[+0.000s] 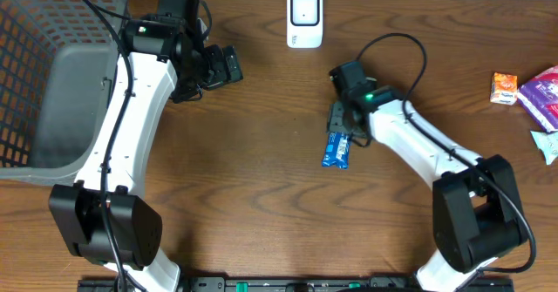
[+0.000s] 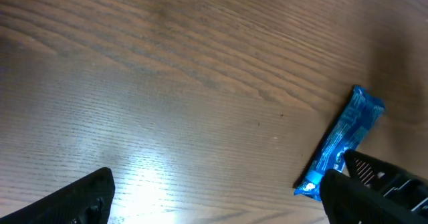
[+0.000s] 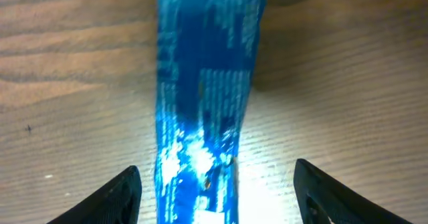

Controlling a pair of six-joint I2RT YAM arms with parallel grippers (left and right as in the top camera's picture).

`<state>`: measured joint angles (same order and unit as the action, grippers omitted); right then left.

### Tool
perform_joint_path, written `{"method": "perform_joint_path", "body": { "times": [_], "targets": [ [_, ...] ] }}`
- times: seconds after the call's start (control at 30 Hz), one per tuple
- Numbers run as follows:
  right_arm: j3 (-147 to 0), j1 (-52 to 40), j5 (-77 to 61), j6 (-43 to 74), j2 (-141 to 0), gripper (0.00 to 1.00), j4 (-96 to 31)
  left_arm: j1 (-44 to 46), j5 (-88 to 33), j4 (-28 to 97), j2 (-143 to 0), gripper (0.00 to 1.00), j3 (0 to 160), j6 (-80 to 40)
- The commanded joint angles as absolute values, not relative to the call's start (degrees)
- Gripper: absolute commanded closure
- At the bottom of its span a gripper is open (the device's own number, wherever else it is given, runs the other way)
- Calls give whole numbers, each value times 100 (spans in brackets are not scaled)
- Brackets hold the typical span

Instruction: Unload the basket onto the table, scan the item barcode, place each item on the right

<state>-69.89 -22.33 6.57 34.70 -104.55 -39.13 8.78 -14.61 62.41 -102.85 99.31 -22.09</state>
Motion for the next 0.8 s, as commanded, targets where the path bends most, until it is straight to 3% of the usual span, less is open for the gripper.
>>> {"method": "perform_joint_path", "body": {
  "times": [0.0, 0.4, 0.63, 0.7, 0.77],
  "targets": [
    [-6958, -2047, 110, 3358, -10503, 31, -3892, 858, -1382, 6254, -10298, 2, 9959, -2152],
    [-6139, -2005, -169, 3688, -10503, 32, -2873, 858, -1382, 6252, -10298, 2, 9959, -2152],
    [-5404, -1874, -679, 3898, -10506, 38, -1708, 858, -1382, 6254, -10298, 2, 9959, -2152],
    [-5234, -1876, -878, 3900, -10519, 44, -1339, 858, -1382, 6254, -10298, 2, 9959, -2154],
    [-5103, -1876, -878, 3898, -10519, 70, -1131, 858, -1382, 6254, -10298, 2, 9959, -2152]
  ]
}}
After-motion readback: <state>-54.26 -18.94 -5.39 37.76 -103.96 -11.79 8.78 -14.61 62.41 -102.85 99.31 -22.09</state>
